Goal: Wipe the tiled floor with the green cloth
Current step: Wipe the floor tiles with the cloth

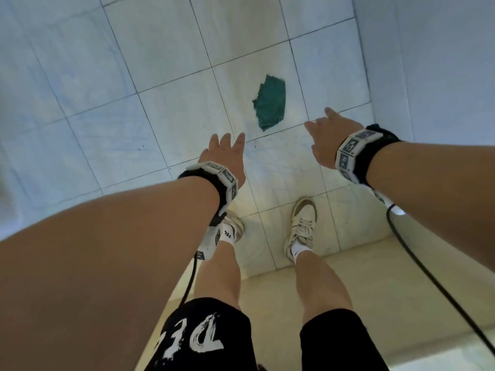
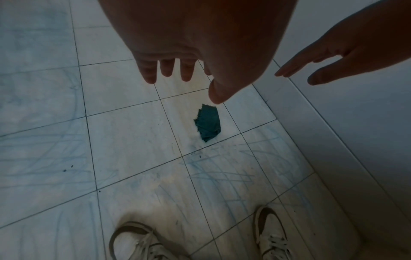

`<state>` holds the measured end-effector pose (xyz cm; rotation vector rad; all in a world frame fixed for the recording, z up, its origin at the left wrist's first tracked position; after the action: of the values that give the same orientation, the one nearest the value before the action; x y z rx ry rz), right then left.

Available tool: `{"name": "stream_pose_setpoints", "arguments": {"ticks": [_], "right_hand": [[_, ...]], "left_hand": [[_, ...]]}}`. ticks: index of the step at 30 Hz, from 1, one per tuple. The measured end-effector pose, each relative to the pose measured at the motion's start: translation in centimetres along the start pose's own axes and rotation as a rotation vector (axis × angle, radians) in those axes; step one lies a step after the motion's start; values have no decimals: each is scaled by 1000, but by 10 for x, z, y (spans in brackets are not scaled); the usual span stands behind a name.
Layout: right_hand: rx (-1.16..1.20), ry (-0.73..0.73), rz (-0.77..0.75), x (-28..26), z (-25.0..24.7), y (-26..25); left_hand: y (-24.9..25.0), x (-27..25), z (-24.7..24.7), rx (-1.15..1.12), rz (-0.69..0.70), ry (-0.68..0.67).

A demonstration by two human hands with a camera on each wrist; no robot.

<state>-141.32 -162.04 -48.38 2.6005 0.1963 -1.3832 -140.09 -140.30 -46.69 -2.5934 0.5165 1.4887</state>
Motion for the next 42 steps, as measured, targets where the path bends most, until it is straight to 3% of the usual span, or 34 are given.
{"name": "stream_pose_setpoints", "arguments": {"ticks": [9, 16, 23, 29, 35, 42], "right_hand": [[-60, -12, -97, -26, 21, 21], [-120, -19, -70, -43, 43, 19], [-116, -22, 10, -69, 70, 7], [-5, -33, 90, -97, 104, -18], [159, -75, 134, -115, 138, -32], [288, -74, 194, -131, 180, 0]], "left_hand": [[29, -28, 26, -251, -197, 7], [15, -56, 55, -279, -234, -2], [-27, -83, 87, -170, -211, 5], [-31, -85, 92, -24, -129, 40], [-1, -75, 102, 90, -48, 18], [59, -62, 90, 228, 49, -27]]}}
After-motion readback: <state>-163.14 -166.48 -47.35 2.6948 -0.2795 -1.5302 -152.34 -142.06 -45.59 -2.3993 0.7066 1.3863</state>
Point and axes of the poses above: each hand's wrist, its own x-axis towards the middle knuckle, its own z-axis out of the palm, y = z × x, the point moved 9 cm from there along x, towards the middle knuckle, and after that the axes turned 2 degrees about y, right-handed, at the moved point
